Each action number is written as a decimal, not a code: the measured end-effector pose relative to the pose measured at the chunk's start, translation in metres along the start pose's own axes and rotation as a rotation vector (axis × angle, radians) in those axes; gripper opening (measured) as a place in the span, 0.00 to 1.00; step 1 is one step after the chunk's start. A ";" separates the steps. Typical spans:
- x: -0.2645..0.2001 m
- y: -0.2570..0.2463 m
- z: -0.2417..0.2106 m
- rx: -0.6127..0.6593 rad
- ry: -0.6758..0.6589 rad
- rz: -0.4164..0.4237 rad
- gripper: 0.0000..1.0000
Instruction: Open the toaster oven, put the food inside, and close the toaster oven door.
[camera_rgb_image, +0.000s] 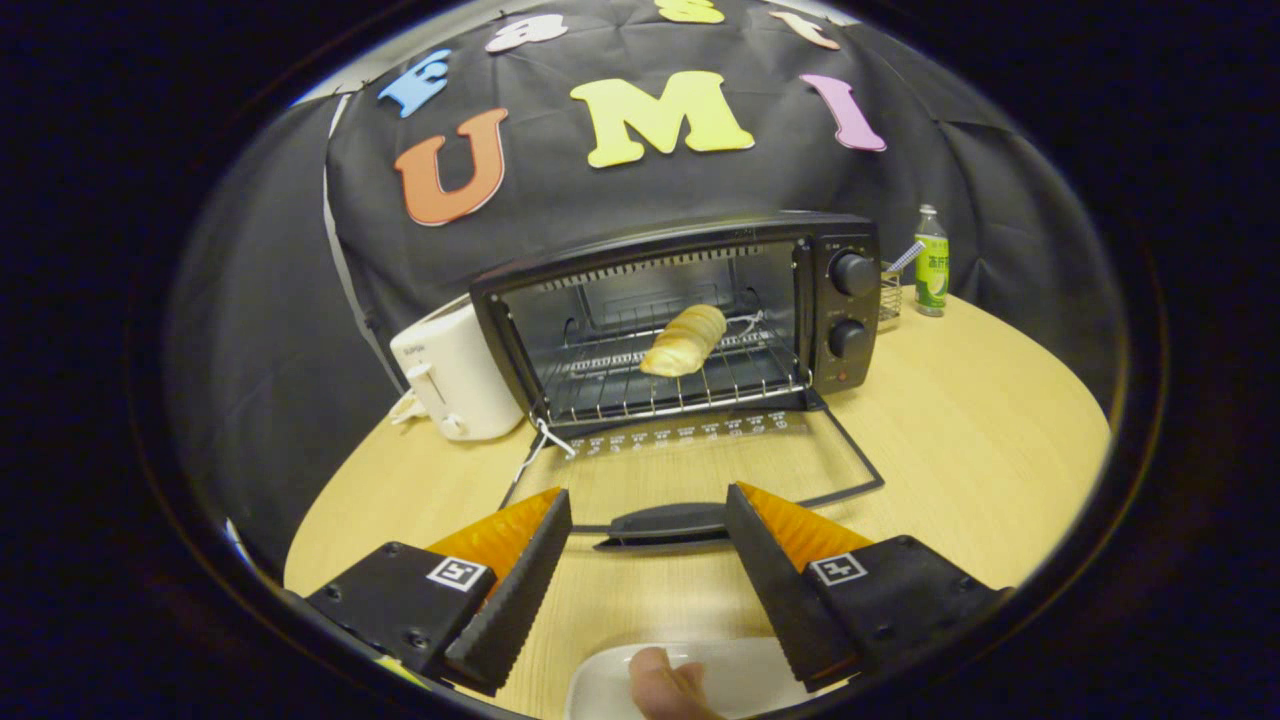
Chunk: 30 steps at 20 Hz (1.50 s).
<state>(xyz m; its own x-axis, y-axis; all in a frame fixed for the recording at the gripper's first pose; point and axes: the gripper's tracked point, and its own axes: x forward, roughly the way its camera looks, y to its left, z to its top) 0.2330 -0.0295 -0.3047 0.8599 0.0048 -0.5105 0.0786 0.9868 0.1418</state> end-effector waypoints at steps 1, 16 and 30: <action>-0.002 0.002 -0.008 -0.010 0.011 -0.005 1.00; 0.022 -0.015 -0.055 -0.060 0.191 -0.118 1.00; 0.012 -0.011 -0.042 0.056 0.188 -0.051 1.00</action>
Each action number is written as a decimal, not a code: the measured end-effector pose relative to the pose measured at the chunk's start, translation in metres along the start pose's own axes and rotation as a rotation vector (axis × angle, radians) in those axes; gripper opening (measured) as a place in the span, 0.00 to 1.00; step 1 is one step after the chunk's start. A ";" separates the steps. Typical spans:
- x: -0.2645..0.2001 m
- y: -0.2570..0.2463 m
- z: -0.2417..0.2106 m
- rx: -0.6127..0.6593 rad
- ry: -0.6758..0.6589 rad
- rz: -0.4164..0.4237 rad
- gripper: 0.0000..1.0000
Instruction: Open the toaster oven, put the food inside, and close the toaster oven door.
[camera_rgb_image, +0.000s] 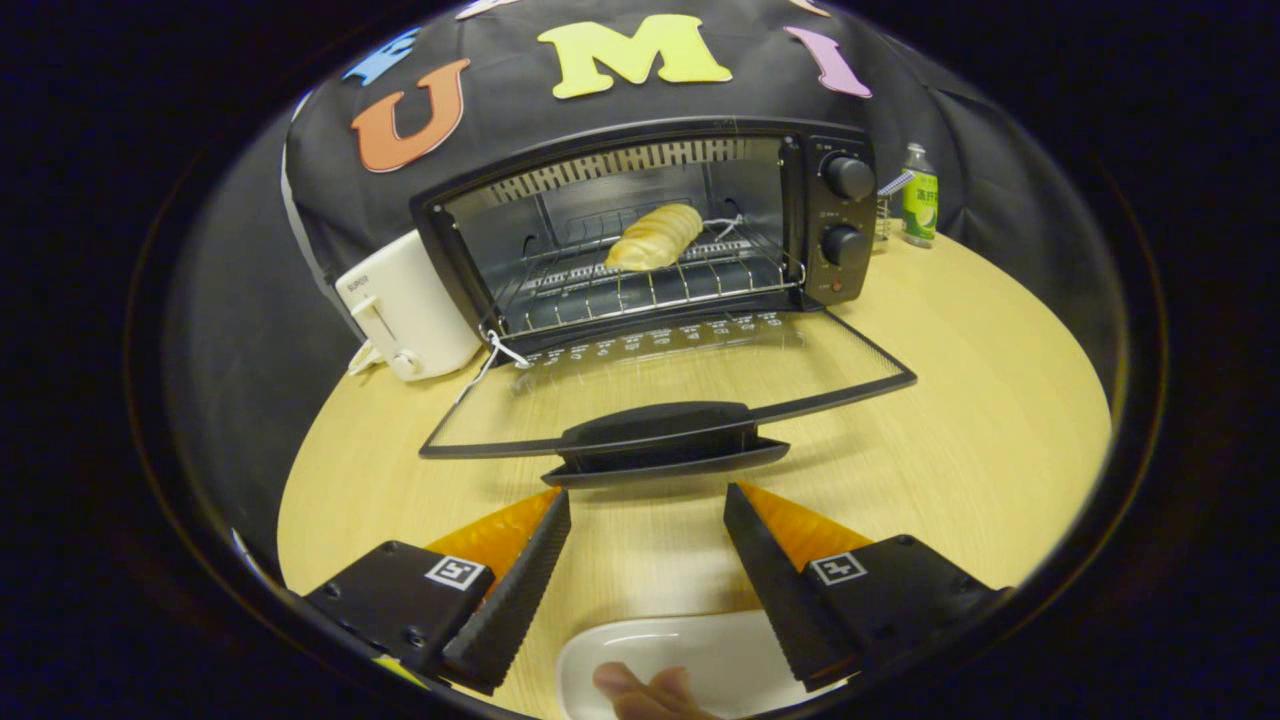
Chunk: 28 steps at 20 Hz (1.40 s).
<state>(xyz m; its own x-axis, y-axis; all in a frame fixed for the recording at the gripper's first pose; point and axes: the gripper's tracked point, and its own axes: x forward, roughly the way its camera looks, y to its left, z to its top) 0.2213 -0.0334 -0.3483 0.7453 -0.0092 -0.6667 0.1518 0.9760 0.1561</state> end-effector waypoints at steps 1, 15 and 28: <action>-0.002 0.000 0.002 -0.004 -0.011 -0.002 1.00; -0.053 0.035 0.099 -0.128 -0.345 0.040 1.00; -0.137 0.019 0.119 -0.114 -0.407 0.032 1.00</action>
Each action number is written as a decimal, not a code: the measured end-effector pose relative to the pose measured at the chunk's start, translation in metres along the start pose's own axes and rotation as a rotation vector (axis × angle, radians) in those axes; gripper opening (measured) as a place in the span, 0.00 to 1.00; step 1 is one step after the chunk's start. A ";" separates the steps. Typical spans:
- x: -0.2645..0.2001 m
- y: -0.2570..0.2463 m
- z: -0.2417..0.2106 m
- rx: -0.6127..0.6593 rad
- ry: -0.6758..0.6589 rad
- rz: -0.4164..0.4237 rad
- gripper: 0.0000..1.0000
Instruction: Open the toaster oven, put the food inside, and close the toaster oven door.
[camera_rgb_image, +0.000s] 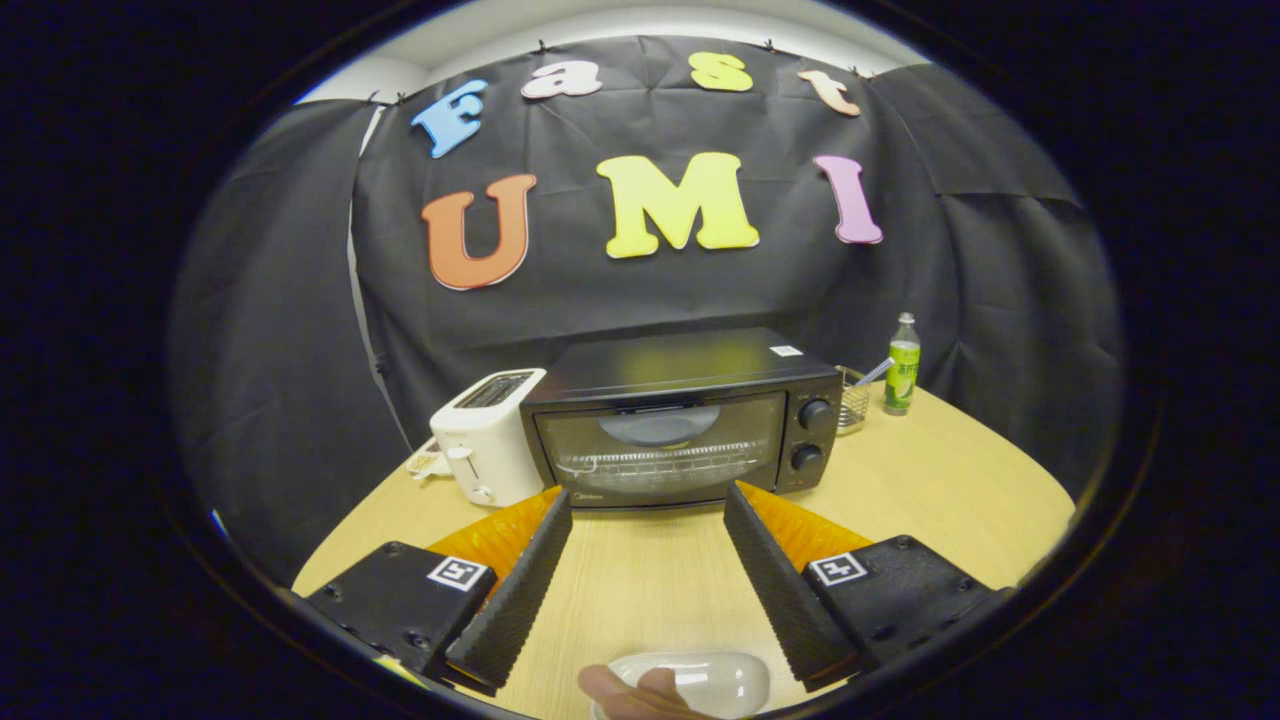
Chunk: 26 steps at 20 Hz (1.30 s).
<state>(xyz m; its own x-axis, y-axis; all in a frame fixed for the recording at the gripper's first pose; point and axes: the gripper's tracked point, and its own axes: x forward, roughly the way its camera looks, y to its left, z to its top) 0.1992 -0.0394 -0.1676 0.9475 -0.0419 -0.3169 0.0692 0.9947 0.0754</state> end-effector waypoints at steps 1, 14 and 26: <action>-0.009 -0.003 0.004 -0.004 -0.004 -0.003 1.00; -0.136 0.026 0.052 0.033 -0.217 0.049 1.00; -0.246 0.058 0.064 -0.196 -0.360 -0.019 1.00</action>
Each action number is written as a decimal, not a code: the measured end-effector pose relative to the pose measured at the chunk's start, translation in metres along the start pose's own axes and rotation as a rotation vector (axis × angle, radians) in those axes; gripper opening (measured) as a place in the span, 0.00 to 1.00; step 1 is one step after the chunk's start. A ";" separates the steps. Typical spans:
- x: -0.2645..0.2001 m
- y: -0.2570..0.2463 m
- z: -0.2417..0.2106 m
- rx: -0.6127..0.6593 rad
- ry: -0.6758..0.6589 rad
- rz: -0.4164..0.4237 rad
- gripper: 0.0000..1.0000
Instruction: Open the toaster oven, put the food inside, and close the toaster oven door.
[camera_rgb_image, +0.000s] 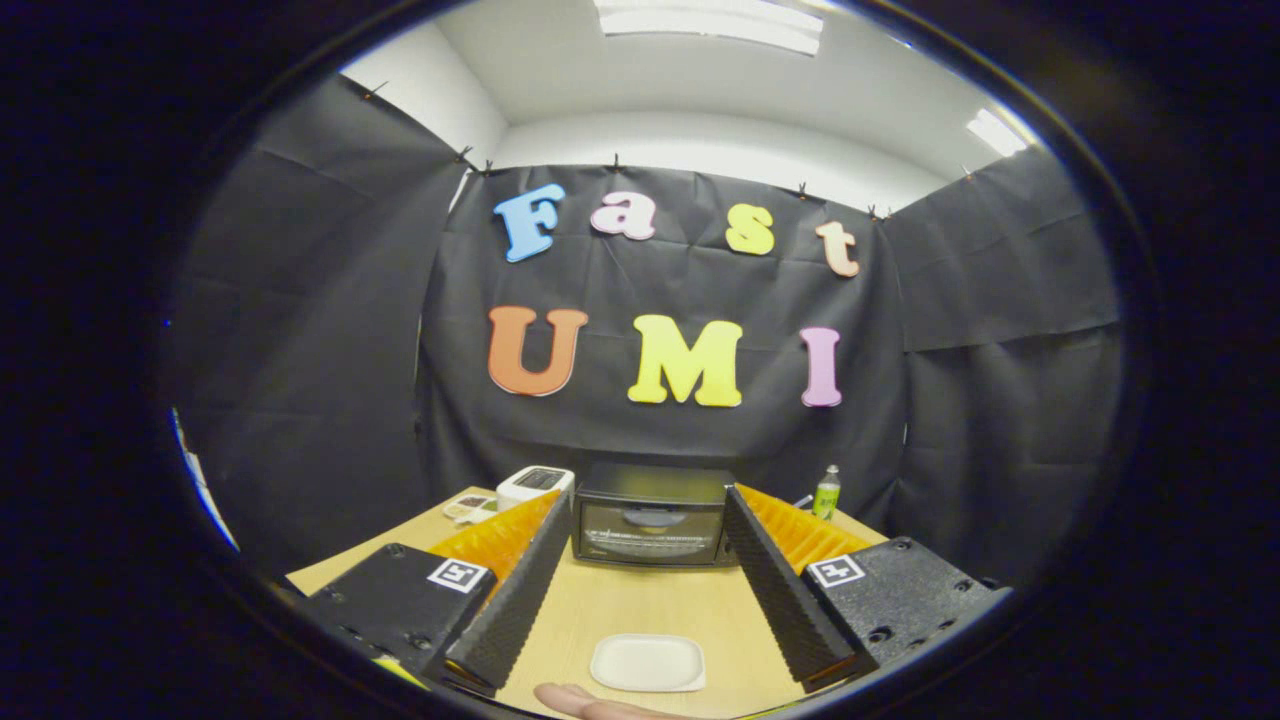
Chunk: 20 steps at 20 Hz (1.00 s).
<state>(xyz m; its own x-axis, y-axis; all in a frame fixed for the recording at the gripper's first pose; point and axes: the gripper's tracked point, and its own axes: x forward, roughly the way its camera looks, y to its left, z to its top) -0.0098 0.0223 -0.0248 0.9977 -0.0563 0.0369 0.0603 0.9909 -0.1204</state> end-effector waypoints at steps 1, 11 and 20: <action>-0.008 0.001 0.001 0.004 0.003 -0.003 1.00; -0.026 -0.028 -0.006 0.039 0.011 -0.081 1.00; -0.035 -0.042 -0.006 0.022 0.017 -0.053 1.00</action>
<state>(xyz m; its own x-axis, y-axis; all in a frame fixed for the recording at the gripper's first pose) -0.0475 -0.0182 -0.0269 0.9935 -0.1106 0.0253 0.1125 0.9889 -0.0966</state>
